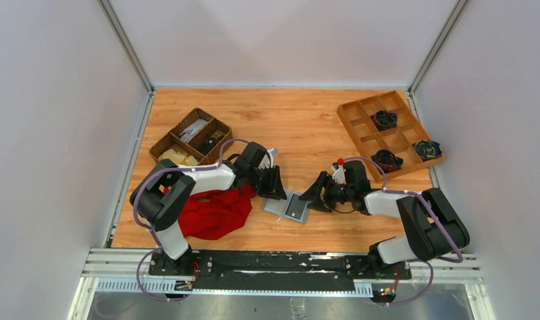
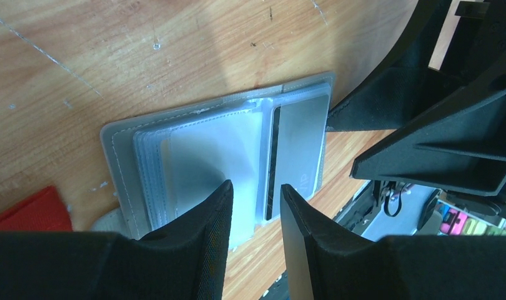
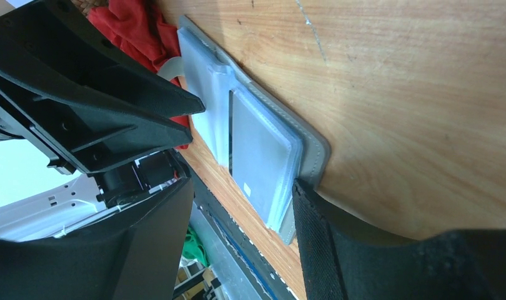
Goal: Take the credit cards out of the card holder
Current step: Remove the credit card from the card holder.
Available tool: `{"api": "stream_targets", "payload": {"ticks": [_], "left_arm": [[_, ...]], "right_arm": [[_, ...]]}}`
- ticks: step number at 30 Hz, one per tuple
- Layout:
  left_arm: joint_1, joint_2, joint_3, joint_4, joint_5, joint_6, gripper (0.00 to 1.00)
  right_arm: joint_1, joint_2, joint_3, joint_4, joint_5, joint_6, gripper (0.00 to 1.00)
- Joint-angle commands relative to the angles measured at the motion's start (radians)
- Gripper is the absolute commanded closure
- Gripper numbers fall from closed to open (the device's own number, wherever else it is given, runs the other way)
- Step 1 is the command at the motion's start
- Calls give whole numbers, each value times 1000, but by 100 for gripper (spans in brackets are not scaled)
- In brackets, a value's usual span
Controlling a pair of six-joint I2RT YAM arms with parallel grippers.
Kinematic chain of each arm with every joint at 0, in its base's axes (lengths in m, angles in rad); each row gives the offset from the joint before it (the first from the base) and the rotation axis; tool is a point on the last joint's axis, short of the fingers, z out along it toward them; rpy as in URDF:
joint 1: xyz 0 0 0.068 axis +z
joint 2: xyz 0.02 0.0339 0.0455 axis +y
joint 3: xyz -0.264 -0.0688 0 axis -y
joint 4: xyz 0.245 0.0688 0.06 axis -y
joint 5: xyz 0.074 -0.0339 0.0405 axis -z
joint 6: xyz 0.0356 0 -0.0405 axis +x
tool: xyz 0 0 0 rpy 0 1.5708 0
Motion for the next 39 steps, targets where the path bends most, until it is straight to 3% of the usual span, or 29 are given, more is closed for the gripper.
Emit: {"api": "stream_targets", "payload": {"ticks": [1,13,28,39], "left_arm": [[-8,23,-14,16,17,18,62],[7,22,-23,17,15,25,63],[-53,140,46,61,81,-30,63],[-54,139,141,99,93,-65,63]], "right_arm": [[13,53,4,32,-11,-15,37],[-14,96,72,-4,1,-76,38],[-218,-105,75,-240,20,-199,38],[-231,-127,82,-252,-74,-237,37]]}}
